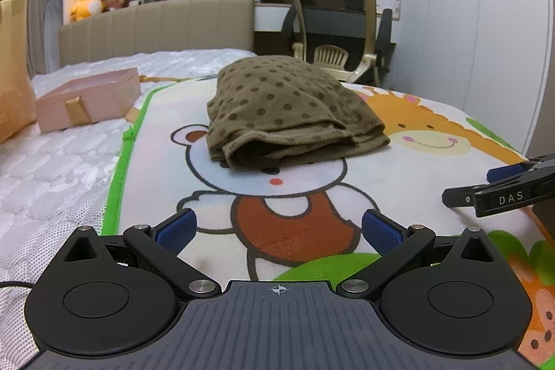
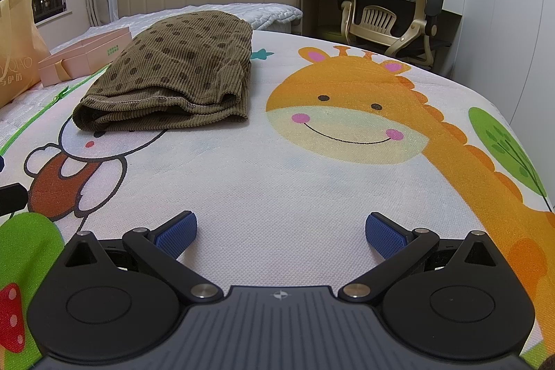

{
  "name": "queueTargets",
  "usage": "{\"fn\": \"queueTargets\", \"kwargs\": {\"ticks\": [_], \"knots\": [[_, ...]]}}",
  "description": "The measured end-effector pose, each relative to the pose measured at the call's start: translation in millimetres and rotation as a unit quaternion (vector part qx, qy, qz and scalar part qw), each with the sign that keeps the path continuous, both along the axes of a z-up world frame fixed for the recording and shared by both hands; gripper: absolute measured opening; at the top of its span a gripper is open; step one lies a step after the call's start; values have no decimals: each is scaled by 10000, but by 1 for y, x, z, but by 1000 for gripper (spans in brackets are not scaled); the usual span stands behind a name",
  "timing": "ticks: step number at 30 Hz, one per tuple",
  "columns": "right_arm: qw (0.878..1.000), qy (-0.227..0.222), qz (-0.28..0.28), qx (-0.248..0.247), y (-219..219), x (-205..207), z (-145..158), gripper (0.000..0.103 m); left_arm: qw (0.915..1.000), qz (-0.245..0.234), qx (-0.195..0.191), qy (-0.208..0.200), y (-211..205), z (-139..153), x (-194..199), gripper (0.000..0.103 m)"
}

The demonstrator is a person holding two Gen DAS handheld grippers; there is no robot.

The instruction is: Fold clothes

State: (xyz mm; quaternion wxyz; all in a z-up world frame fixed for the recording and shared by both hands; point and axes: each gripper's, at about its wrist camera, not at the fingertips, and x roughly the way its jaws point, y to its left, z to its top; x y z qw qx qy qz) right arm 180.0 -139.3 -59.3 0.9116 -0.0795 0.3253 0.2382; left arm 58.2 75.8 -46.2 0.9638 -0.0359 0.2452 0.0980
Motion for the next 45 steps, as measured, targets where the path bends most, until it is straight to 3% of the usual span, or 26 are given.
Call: {"fn": "queueTargets", "kwargs": {"ticks": [45], "knots": [[10000,-6,-5,-7,0,0,0,103,9998,127,-158,-20,3,1,-3,103]]}}
